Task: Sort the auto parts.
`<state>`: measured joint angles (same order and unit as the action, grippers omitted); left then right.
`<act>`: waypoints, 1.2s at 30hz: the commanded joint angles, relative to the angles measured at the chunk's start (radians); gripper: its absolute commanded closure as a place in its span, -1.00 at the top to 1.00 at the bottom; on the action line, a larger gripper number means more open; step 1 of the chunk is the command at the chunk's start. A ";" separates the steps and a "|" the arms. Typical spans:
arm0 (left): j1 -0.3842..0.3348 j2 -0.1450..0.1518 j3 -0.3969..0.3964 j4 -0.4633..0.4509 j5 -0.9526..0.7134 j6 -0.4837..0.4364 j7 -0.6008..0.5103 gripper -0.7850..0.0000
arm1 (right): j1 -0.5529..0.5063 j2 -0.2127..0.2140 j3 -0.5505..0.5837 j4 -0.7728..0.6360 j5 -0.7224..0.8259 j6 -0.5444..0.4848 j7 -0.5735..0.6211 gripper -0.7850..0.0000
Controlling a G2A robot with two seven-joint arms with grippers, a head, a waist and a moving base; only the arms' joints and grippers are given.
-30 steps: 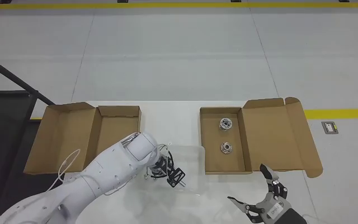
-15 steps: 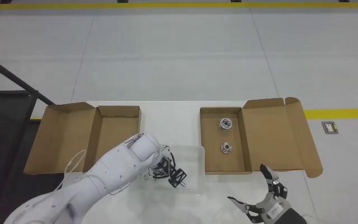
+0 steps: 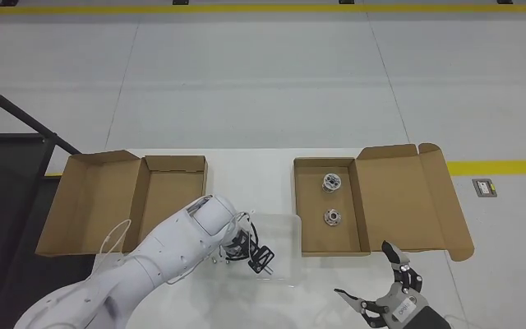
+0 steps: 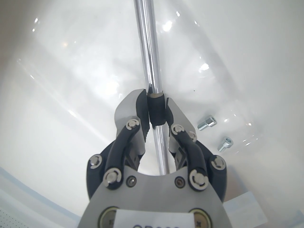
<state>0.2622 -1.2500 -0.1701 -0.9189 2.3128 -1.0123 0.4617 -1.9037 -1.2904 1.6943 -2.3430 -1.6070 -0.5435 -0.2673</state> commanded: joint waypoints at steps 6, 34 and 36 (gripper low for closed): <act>-0.029 0.004 -0.002 -0.015 -0.009 0.000 -0.005 -1.00 | 0.000 0.000 0.000 0.000 0.000 0.000 0.000 1.00; -0.031 0.494 -0.229 -0.695 -0.332 0.000 -0.395 -1.00 | 0.000 0.000 0.000 0.000 0.000 0.000 0.000 1.00; -0.015 0.542 -0.252 -0.718 -0.309 0.000 -0.387 -1.00 | 0.000 0.000 0.000 0.000 0.000 0.000 0.000 1.00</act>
<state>0.2391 -0.7349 -0.4116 -1.6281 1.9909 -1.0123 0.0678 -1.9037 -1.2904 1.6943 -2.3430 -1.6070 -0.5435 -0.2673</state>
